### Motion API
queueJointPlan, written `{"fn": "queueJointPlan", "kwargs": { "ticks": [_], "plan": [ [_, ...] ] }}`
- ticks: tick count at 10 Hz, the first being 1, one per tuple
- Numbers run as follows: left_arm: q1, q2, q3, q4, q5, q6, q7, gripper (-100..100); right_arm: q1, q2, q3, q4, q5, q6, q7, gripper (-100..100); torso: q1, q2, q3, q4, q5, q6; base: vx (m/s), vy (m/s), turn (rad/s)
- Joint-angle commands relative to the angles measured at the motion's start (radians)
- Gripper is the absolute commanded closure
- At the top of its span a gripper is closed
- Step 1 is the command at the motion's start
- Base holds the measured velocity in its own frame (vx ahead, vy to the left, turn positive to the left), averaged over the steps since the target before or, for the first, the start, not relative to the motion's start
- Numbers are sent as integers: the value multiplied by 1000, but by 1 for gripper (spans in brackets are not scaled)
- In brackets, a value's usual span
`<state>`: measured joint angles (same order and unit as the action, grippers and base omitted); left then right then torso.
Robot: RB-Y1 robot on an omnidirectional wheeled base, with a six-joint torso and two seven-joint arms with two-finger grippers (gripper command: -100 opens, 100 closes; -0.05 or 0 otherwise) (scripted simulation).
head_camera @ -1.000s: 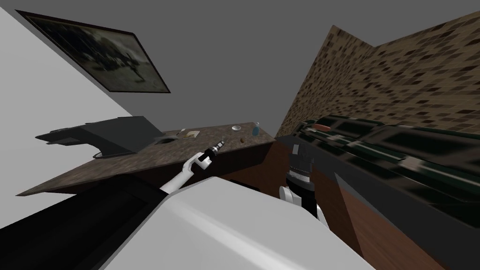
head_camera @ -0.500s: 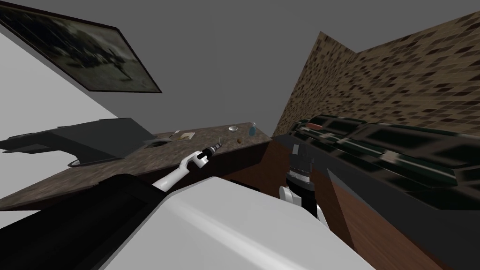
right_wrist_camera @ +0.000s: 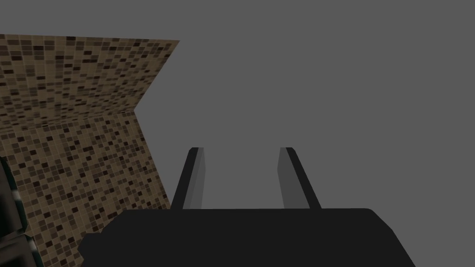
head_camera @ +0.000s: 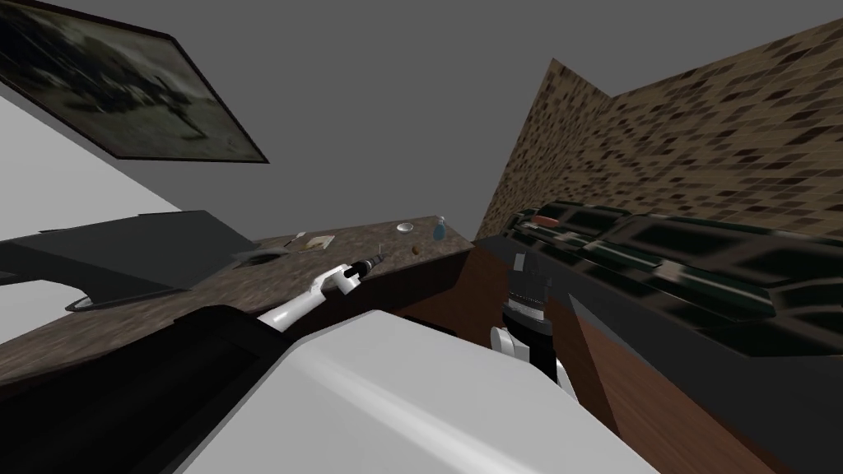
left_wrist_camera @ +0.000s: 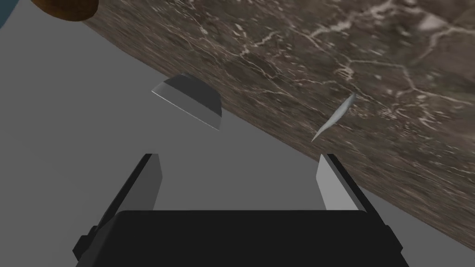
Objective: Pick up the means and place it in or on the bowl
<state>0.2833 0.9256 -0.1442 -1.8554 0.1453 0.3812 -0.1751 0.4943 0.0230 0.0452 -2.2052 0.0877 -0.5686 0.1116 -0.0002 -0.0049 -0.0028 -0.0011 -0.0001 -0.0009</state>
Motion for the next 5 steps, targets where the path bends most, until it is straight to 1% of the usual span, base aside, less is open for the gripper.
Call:
{"fn": "queueJointPlan", "kwargs": {
  "ticks": [1,2,5],
  "plan": [
    [-2,47,-13,31,17,25,0,-100,0,0,0,0,0,0,0,0,0,0,0,0,0,0,78,-30,-51],
    [1,80,-23,53,29,47,0,-100,0,0,0,0,0,0,0,0,-1,0,0,0,0,0,107,-24,-79],
    [11,173,-55,114,64,105,3,-100,0,0,0,0,0,0,0,0,-1,-3,-2,-1,0,0,142,-33,-74]
  ]
}}
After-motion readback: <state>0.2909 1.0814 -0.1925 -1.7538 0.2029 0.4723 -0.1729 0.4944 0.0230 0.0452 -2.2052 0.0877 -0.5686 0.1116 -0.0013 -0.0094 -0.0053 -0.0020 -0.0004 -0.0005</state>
